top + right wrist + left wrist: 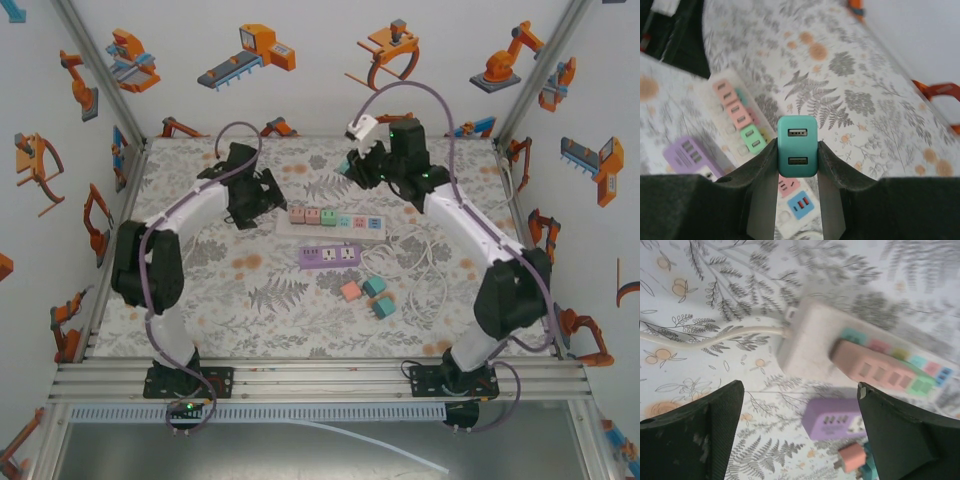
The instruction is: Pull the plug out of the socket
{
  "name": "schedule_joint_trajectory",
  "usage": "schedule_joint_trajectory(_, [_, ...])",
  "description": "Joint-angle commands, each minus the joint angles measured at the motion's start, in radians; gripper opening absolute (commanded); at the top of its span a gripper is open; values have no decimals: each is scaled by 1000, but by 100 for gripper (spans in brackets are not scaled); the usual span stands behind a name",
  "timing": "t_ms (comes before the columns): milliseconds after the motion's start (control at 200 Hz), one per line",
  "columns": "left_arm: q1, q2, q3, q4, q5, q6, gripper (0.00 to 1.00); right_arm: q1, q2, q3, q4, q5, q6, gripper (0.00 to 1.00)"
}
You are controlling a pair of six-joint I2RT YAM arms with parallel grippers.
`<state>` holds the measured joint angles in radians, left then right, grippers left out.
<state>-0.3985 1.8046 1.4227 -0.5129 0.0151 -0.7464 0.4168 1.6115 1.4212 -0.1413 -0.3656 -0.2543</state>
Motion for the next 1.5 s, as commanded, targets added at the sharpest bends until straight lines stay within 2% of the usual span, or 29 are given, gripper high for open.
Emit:
schedule_joint_trajectory(0, [3,-172,-24,54,16,92,92,2,-133,-90,132,174,407,0])
schedule_joint_trajectory(130, [3,-340,-79,148,89,203,100,-3,-270,-228,201,186,699,0])
schedule_joint_trajectory(330, [3,-582,-207,235,199,425,97,-4,-430,-351,125,181,1036,0])
schedule_joint_trajectory(416, [3,-678,-264,229,294,563,97,-3,-475,-394,45,148,1118,0])
schedule_joint_trajectory(566, [-9,-835,-340,166,547,835,97,5,-559,-493,-27,58,1137,0])
schedule_joint_trajectory(676, [-29,-937,-388,87,650,977,97,16,-624,-558,-133,51,1112,0])
schedule_joint_trajectory(941, [-120,-1061,-467,-62,735,1200,97,137,-676,-726,-287,106,1032,0])
schedule_joint_trajectory(1116, [-172,-1033,-478,-82,783,1250,97,213,-625,-842,-192,167,1033,0])
schedule_joint_trajectory(1287, [-204,-974,-452,-109,781,1274,97,275,-512,-874,-86,201,1050,0])
schedule_joint_trajectory(1412, [-209,-942,-456,-109,750,1294,97,308,-436,-890,-3,230,1077,9])
schedule_joint_trajectory(1492, [-209,-923,-459,-109,732,1299,97,325,-396,-900,42,243,1099,19])
